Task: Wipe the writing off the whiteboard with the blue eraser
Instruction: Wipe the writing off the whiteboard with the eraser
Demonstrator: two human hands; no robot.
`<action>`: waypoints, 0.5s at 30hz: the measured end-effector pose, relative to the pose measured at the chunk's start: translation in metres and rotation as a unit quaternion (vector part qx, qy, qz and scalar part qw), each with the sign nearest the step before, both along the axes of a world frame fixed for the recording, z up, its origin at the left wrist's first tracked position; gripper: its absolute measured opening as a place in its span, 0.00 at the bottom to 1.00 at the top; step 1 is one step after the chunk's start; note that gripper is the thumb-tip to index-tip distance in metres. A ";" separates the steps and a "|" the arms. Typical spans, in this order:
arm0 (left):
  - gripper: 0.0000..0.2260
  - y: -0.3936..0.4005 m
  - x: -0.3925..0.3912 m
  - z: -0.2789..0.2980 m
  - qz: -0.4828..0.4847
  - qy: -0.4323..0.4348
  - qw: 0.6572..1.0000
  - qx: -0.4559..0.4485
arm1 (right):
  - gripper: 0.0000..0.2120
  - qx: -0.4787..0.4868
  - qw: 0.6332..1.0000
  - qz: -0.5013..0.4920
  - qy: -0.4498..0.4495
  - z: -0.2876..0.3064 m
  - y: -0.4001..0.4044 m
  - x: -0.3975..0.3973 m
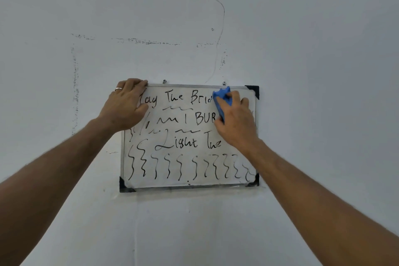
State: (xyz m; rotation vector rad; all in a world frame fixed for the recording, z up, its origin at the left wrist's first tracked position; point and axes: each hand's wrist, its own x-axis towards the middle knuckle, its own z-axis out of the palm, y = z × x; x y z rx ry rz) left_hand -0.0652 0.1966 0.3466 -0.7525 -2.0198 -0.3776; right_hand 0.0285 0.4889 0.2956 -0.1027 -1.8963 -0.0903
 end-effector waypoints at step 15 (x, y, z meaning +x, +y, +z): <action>0.35 -0.005 -0.001 0.000 -0.009 -0.019 1.000 -0.014 | 0.30 0.109 0.993 0.003 -0.039 -0.008 -0.003 -0.007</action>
